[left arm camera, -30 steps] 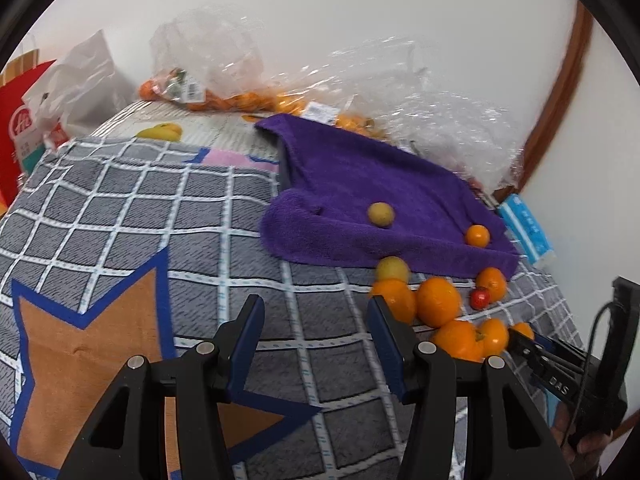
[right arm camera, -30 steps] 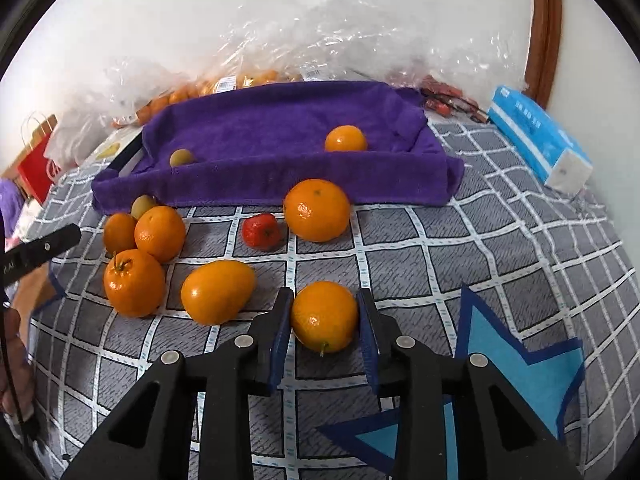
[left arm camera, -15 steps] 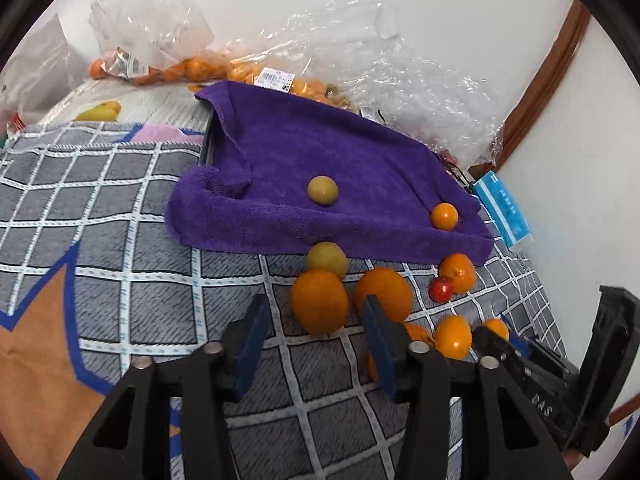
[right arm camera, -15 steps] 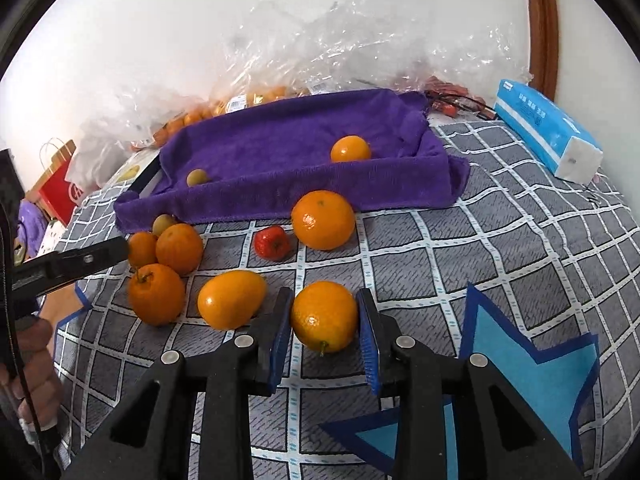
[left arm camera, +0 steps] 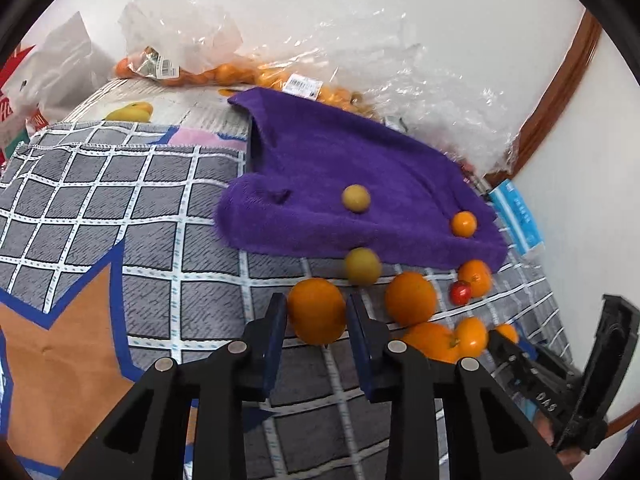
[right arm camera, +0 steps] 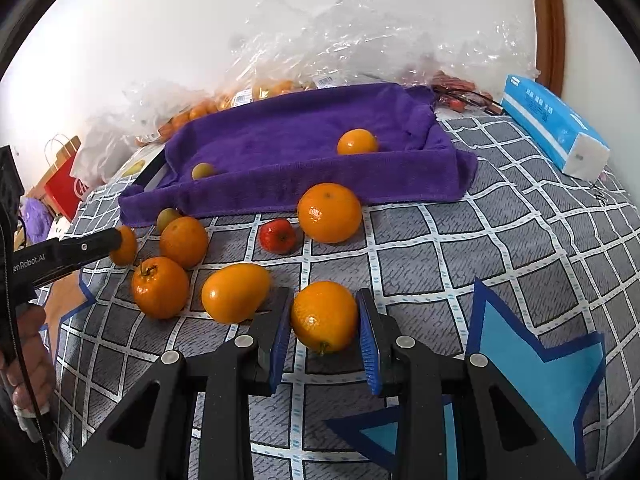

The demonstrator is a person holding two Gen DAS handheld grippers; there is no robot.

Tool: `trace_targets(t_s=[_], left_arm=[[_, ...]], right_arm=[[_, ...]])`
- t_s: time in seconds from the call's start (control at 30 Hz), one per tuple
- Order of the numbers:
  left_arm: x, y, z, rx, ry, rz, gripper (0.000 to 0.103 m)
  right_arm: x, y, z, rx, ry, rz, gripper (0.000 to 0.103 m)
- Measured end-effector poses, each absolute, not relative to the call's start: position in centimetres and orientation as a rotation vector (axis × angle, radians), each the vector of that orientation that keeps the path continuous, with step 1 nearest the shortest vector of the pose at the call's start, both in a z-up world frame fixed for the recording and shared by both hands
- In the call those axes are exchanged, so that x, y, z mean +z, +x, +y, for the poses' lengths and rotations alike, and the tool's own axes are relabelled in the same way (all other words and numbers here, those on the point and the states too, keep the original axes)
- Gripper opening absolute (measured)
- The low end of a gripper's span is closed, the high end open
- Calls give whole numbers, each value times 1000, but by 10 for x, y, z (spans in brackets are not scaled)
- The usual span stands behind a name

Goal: Organize fruits
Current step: 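Position left tool around a large orange while right tool surrounds another orange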

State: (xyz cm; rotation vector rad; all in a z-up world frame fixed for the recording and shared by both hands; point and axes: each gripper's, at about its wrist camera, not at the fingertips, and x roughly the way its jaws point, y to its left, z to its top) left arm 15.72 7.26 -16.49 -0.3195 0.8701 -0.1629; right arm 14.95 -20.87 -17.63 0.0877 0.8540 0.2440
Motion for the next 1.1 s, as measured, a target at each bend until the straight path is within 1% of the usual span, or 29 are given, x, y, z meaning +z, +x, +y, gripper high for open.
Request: trace_targets(t_s=[0.1,0.3,0.67,1.1], left_arm=[[-170,161,70,-180,-307,858,32],[-176,163,58,-149,-230,845,32],[-177,156,75,-159,-335,803,31],[-165,144,72,-132,-294,734,31]], right_arm=[[-177,149,-207,236,79,858,32],[-179,151,-206,217,64,870,32],[-179,150,-203,216,39,862,32],[-176,147,-192,199,-38,851,32]])
